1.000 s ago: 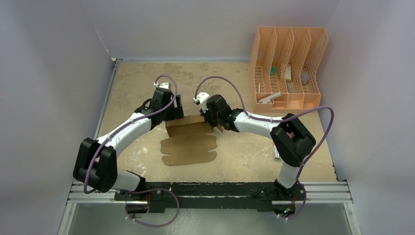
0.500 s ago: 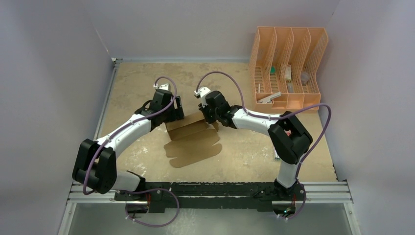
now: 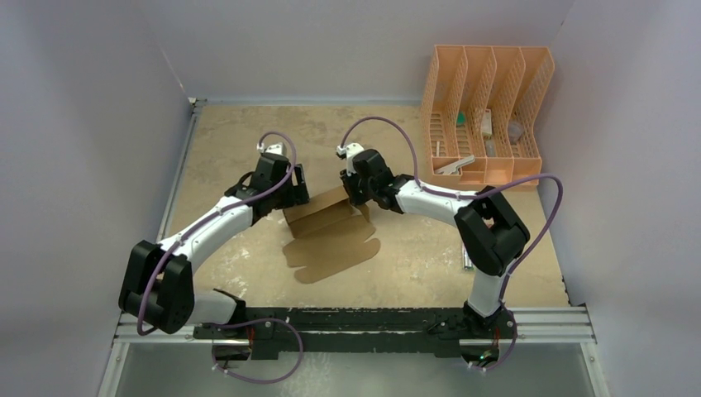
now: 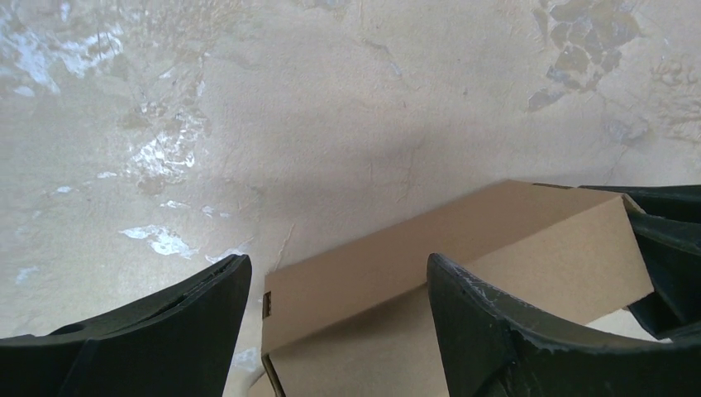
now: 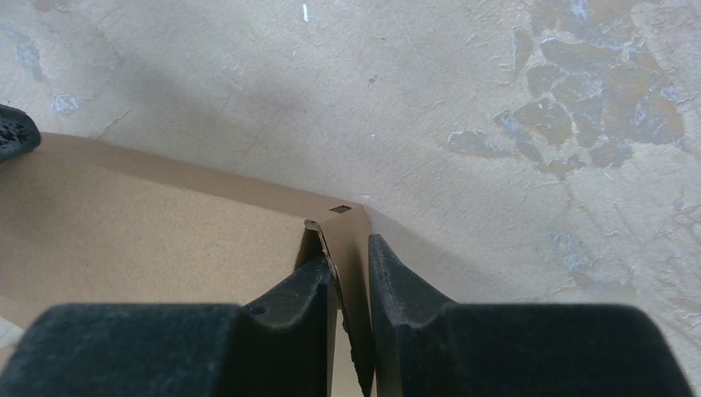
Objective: Fold the paper box
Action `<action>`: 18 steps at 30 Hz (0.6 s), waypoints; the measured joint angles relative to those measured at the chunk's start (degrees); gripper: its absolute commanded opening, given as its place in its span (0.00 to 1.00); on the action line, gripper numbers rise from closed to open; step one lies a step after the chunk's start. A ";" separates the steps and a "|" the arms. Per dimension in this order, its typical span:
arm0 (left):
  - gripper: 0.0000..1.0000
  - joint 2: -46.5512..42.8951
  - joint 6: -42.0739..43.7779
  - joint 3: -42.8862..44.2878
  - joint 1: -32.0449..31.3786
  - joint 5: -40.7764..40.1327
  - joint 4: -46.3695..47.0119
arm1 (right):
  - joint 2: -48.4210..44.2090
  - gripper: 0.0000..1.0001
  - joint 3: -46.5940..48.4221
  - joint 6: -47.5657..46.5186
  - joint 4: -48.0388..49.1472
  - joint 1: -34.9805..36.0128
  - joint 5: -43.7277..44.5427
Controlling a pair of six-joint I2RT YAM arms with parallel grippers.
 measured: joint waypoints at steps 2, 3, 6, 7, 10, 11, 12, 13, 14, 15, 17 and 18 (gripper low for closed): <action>0.78 -0.13 1.62 1.25 0.00 0.15 -1.20 | 0.00 0.21 0.00 -0.57 0.24 0.00 -0.04; 0.78 -0.28 2.73 1.99 0.00 0.48 -1.60 | 0.00 0.21 0.00 -1.05 0.46 0.00 -0.11; 0.78 -1.16 5.25 3.89 -0.02 2.40 -2.01 | 0.07 0.21 0.00 -2.32 1.22 0.00 -0.22; 0.79 -1.40 5.66 4.15 -0.07 3.08 -1.90 | 0.11 0.21 0.00 -2.56 1.46 0.00 -0.22; 0.79 -1.86 7.23 4.24 -0.57 5.27 -1.20 | 0.22 0.21 0.00 -3.56 2.08 0.00 -0.22; 0.79 -1.84 7.63 4.24 -0.92 6.12 -0.90 | 0.26 0.21 0.00 -3.87 2.25 0.00 -0.24; 0.79 -1.84 8.07 4.24 -1.25 6.73 -0.68 | 0.33 0.21 0.00 -4.13 2.51 0.00 -0.24; 0.79 -1.77 8.48 4.24 -1.60 7.17 -0.31 | 0.44 0.21 0.00 -4.39 2.82 0.00 -0.26; 0.79 -1.57 8.85 4.24 -1.88 7.52 0.15 | 0.55 0.21 0.00 -4.52 3.04 0.00 -0.26; 0.79 -1.22 9.01 4.24 -2.03 7.67 0.57 | 0.68 0.21 0.00 -4.70 3.17 0.00 -0.28; 0.79 0.20 9.55 4.24 -2.29 7.93 1.49 | 1.07 0.21 0.00 -4.90 3.37 0.00 -0.31; 0.79 1.07 9.75 4.24 -2.32 7.96 1.84 | 1.18 0.22 0.00 -4.92 3.37 0.00 -0.31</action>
